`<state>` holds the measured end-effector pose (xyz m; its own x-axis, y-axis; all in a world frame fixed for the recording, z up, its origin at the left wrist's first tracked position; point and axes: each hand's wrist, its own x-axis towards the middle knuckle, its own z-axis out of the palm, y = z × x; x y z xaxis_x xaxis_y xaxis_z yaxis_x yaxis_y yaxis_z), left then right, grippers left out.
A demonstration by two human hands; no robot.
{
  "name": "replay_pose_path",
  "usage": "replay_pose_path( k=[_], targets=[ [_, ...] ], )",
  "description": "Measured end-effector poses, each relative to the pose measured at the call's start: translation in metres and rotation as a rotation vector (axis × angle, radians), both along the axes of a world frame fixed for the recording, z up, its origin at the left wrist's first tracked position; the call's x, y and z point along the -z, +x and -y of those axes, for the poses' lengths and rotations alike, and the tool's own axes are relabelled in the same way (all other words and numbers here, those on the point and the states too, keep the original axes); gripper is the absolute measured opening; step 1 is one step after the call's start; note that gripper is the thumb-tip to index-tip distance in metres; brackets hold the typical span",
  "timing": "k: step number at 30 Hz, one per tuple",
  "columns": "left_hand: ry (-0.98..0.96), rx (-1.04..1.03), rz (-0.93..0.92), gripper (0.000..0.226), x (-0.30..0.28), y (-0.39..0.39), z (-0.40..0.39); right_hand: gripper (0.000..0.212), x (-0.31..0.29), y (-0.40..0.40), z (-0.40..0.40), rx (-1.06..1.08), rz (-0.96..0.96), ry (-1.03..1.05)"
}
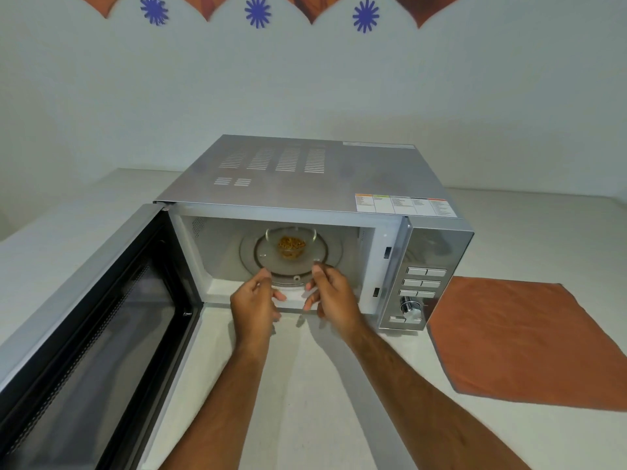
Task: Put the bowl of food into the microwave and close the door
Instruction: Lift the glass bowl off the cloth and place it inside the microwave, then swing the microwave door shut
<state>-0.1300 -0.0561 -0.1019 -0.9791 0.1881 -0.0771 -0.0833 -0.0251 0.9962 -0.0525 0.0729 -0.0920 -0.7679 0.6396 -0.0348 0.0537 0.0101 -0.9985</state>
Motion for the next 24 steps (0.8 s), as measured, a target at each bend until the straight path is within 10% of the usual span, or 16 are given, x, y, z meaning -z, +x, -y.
replay_pose_path(
  k=[12,24],
  targets=[
    [-0.08,0.092,-0.072,0.033,0.053,0.065,0.064,0.021,0.05,0.085,0.043,0.04,-0.046,-0.082],
    [-0.342,0.362,-0.334,0.035,0.053,0.115,0.073,0.028,0.063,0.158,0.051,0.004,0.139,0.534]
  ],
)
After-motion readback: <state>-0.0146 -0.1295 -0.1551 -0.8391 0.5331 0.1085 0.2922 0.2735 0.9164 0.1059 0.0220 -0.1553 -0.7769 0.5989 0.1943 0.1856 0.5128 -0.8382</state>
